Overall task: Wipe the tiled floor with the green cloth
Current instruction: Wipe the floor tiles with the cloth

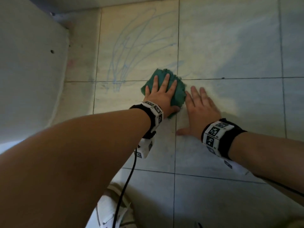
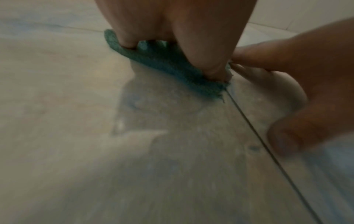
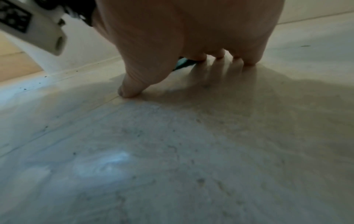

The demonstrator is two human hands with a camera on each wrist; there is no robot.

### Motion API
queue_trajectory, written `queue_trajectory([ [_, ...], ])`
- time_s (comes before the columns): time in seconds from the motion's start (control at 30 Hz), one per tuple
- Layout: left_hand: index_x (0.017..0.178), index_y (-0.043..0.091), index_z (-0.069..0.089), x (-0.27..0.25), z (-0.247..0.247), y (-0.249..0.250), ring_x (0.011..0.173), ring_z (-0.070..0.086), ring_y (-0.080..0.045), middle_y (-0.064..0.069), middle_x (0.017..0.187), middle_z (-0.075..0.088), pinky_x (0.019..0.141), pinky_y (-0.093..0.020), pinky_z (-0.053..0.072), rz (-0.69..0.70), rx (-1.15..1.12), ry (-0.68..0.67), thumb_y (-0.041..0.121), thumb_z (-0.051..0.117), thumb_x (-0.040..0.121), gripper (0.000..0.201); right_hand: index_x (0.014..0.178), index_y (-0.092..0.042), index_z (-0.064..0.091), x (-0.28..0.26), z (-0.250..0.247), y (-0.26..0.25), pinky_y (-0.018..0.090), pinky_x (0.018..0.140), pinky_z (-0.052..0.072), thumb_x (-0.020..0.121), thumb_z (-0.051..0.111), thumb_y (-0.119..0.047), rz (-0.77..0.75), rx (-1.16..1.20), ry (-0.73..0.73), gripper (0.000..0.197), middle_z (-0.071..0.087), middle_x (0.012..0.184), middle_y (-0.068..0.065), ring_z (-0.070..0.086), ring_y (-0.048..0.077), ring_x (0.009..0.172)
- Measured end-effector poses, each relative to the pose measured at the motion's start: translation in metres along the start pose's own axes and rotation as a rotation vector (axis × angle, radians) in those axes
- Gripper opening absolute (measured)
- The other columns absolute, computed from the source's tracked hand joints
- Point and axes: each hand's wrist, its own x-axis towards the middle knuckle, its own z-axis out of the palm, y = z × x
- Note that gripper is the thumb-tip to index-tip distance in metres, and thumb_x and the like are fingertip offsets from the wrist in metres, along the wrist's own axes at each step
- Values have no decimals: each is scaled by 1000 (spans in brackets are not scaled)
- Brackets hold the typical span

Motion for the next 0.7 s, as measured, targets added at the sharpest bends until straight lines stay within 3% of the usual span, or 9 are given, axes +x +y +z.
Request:
queue_trajectory([
  [0.17, 156, 35, -12, 42, -36, 9, 147, -23, -36, 4, 161, -28, 118, -62, -1, -42, -38, 14, 66, 52, 90, 96, 156, -14, -15, 1, 0, 2, 50, 123, 3, 63, 65, -83, -12, 6, -44, 141, -23, 163, 11, -20, 36, 150],
  [0.37, 156, 33, -11, 70, -60, 26, 147, -20, -39, 2, 162, -26, 116, -64, -1, -100, -47, 53, 66, 48, 92, 94, 157, -13, -13, -6, -5, 10, 50, 123, 6, 68, 68, -77, -55, -5, -63, 136, -20, 163, 12, -15, 37, 150],
  [0.5, 155, 34, -15, 37, -40, 22, 147, -22, -36, 3, 161, -28, 118, -63, 1, 29, 79, 10, 63, 51, 91, 96, 157, -12, -15, -21, -4, 32, 49, 123, 8, 71, 63, -80, -13, -34, -70, 133, -21, 163, 12, -14, 35, 151],
  [0.7, 155, 31, -17, -15, 4, 38, 146, -25, -38, 0, 160, -31, 118, -64, 2, 220, 217, -68, 60, 52, 92, 97, 156, -13, -18, -27, -10, 61, 47, 124, 10, 60, 70, -82, 148, 4, -66, 147, -22, 164, 11, -15, 32, 152],
])
